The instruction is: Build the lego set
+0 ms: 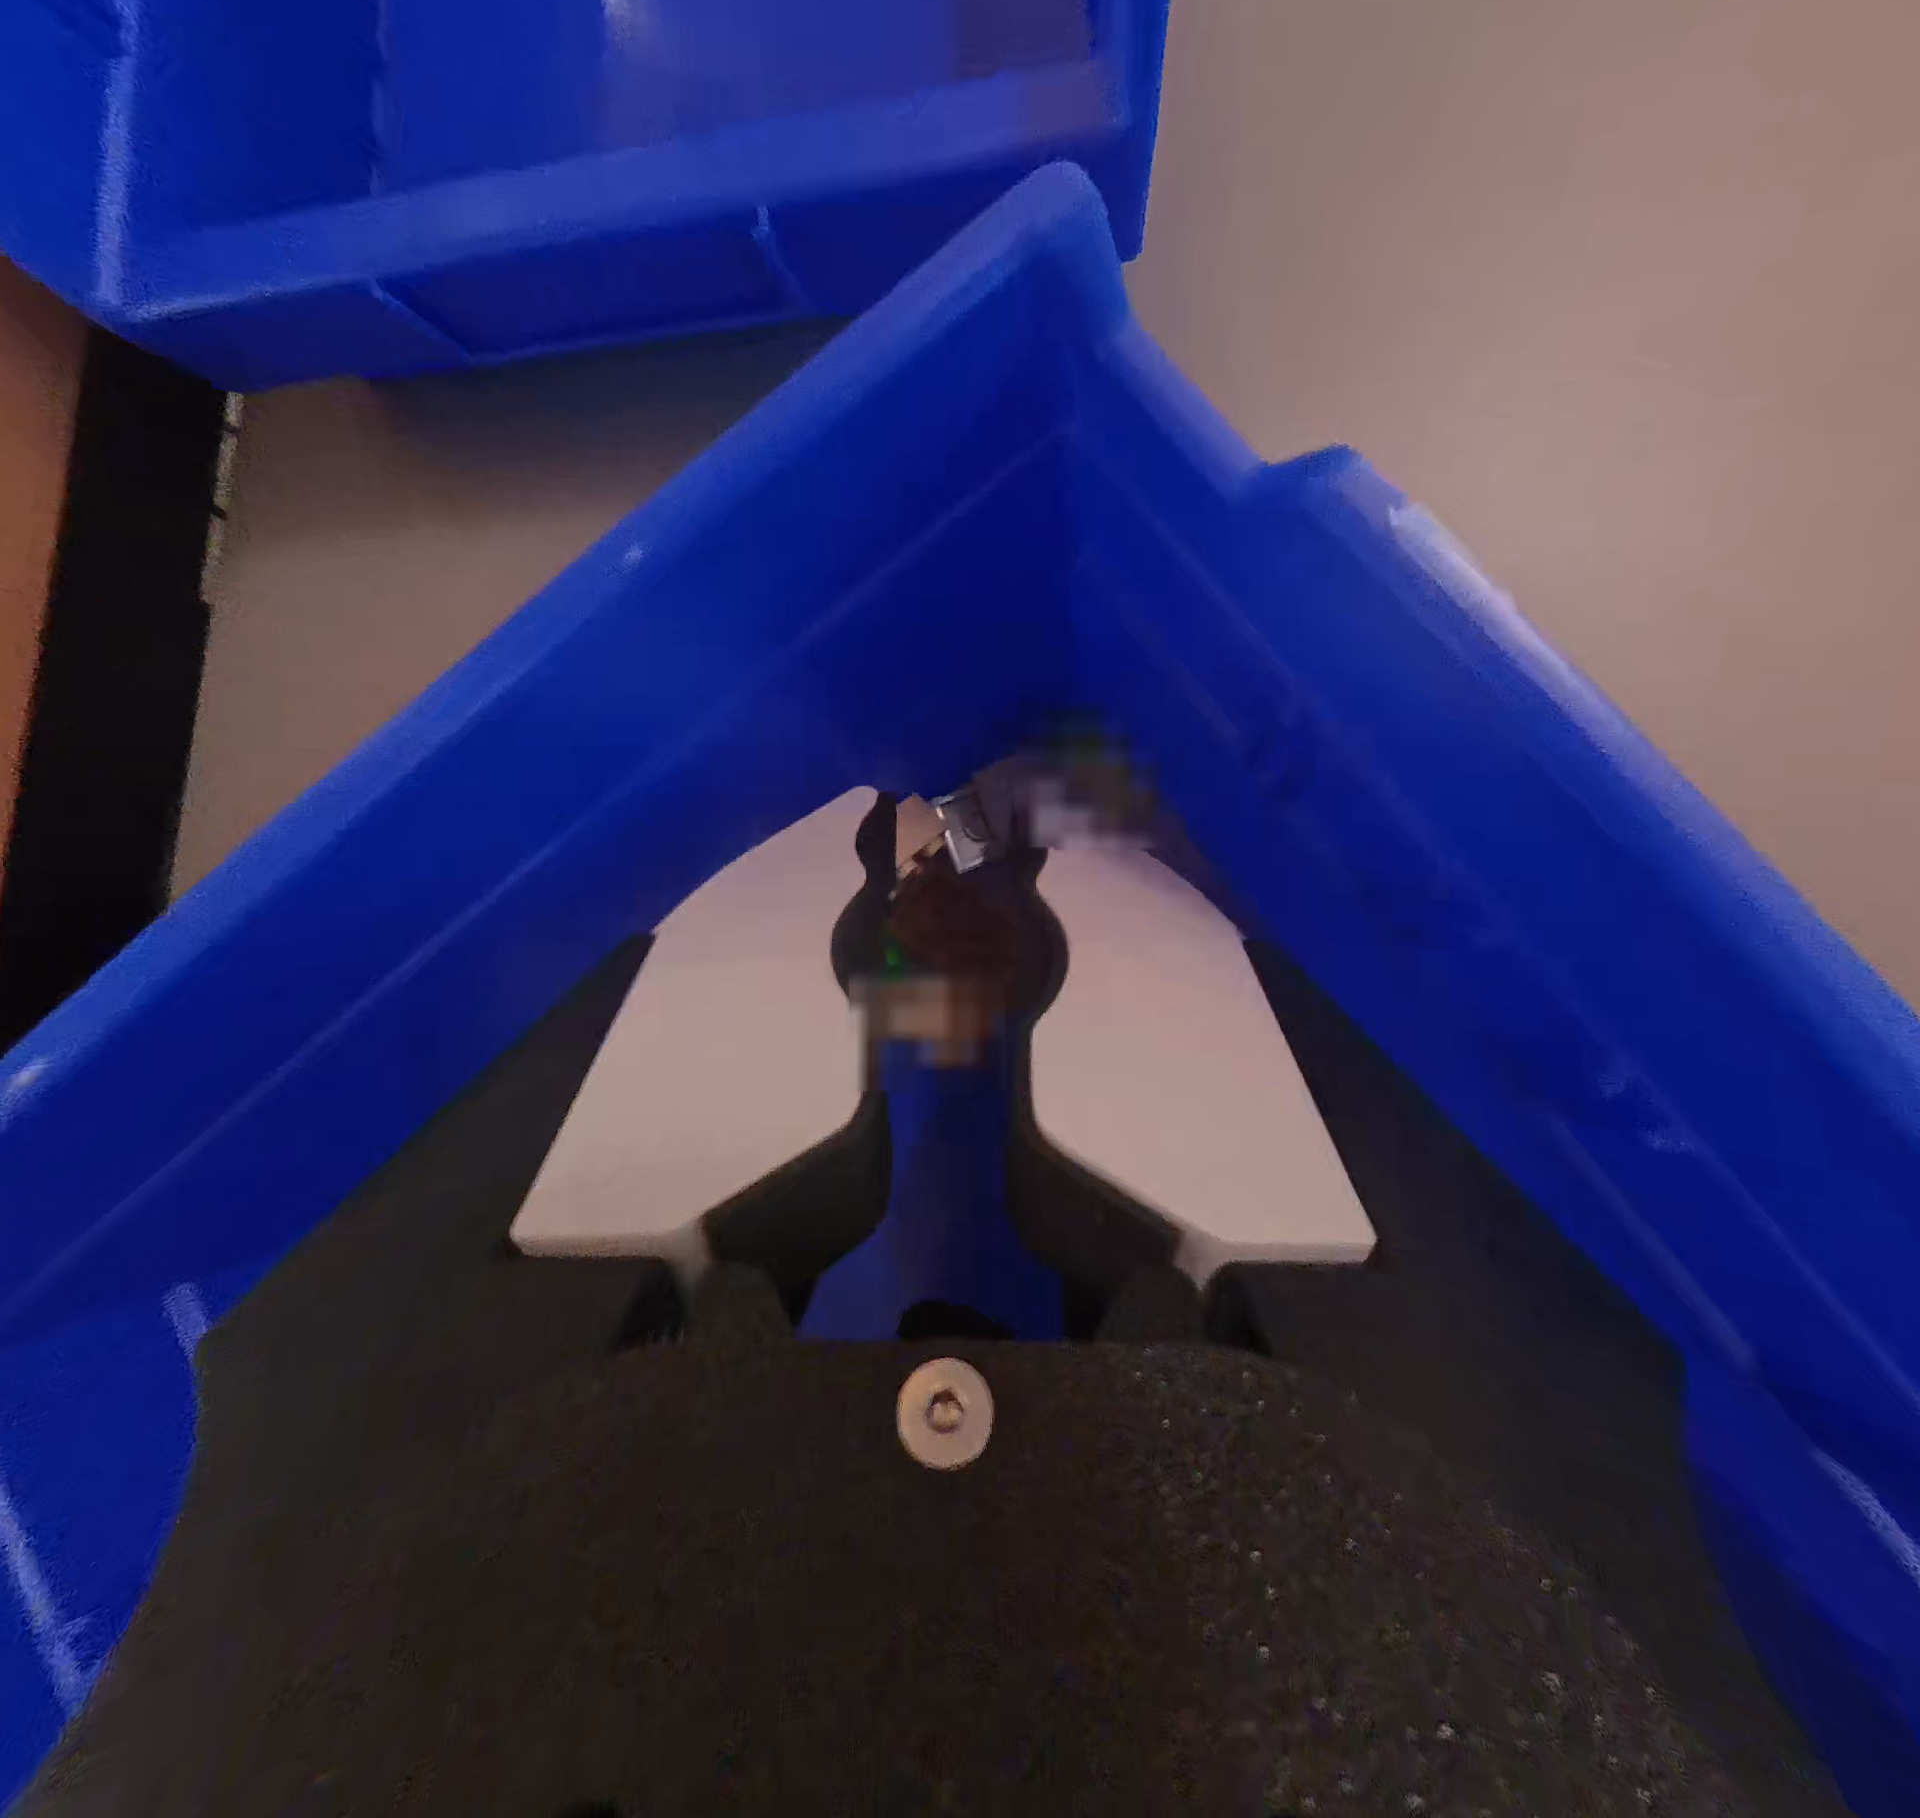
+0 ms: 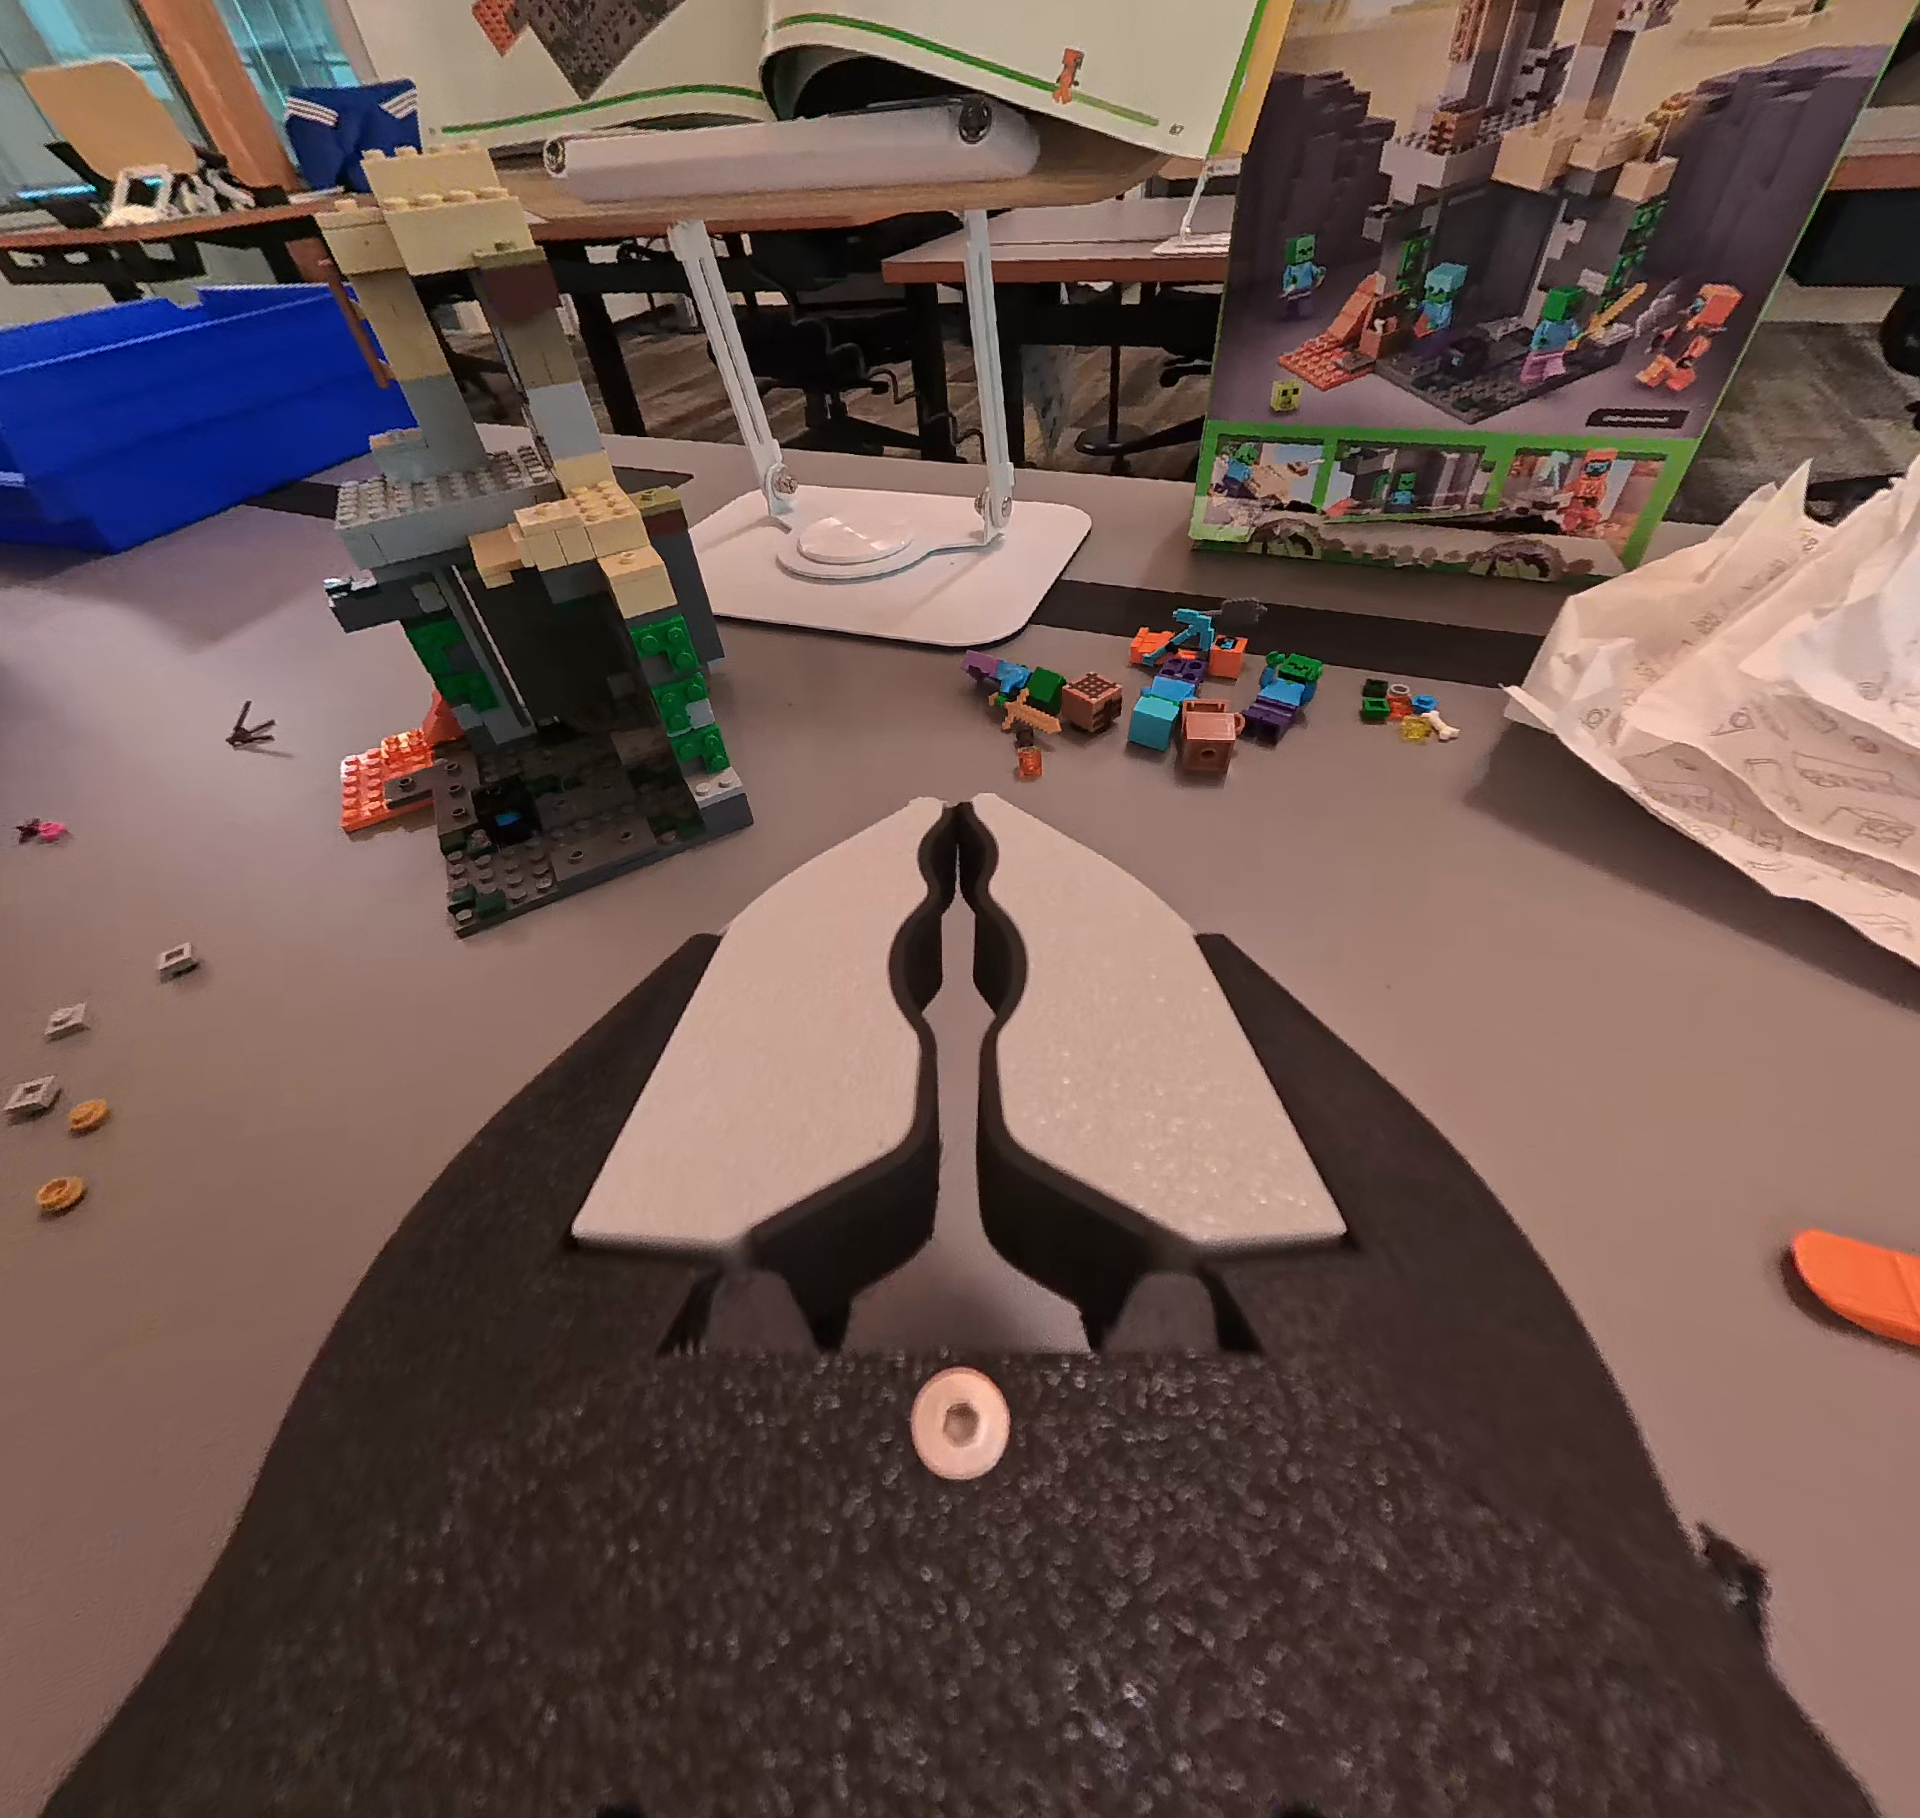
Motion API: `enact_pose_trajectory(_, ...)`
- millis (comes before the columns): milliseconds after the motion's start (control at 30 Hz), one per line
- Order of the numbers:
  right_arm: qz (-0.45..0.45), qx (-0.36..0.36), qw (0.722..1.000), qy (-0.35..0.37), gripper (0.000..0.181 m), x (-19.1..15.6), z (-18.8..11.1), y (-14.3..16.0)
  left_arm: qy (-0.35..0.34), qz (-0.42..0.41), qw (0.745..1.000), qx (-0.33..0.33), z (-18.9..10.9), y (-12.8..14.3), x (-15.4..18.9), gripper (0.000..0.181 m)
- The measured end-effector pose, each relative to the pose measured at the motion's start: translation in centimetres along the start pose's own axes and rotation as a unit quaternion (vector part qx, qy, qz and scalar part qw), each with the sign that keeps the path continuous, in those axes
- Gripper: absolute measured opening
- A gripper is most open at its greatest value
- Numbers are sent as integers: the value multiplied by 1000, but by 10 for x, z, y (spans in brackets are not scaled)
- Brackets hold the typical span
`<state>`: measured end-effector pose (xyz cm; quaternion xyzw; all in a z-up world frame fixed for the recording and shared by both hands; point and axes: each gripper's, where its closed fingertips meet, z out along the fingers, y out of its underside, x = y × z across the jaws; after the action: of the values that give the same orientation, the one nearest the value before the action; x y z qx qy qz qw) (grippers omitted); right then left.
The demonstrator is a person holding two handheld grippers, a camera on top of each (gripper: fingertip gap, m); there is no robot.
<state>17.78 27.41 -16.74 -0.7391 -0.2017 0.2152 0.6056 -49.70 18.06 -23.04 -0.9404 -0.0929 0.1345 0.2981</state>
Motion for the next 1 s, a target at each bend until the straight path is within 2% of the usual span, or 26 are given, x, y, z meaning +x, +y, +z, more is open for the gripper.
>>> enact_pose_trajectory(200, 6, -1, 1000, -6, 0, 0, 0, 1, 7, -20, 999, -29, 13, 4, 7, 21)
enact_pose_trajectory(567, 13, -1, 1000, -11, 0, 0, 0, 2, 8, -31, 999, -26, 18, 6, 7, 16)
enact_pose_trajectory(700, 16, 1, 1000, -13, 0, 0, -1, 1, 23, -44, 999, -22, 6, 12, 5, 16)
enact_pose_trajectory(733, 17, 1, 1000, -13, 0, -1, -1, 1, 28, -50, 998, -13, 1, 12, 5, 8)
enact_pose_trajectory(800, 17, 2, 1000, -16, 0, -2, -1, 0, 47, -55, 997, -3, -11, 12, 7, 6)
enact_pose_trajectory(1000, 17, 4, 1000, -22, 0, -5, -1, -1, 73, -41, 996, 18, -39, 15, 16, 6)
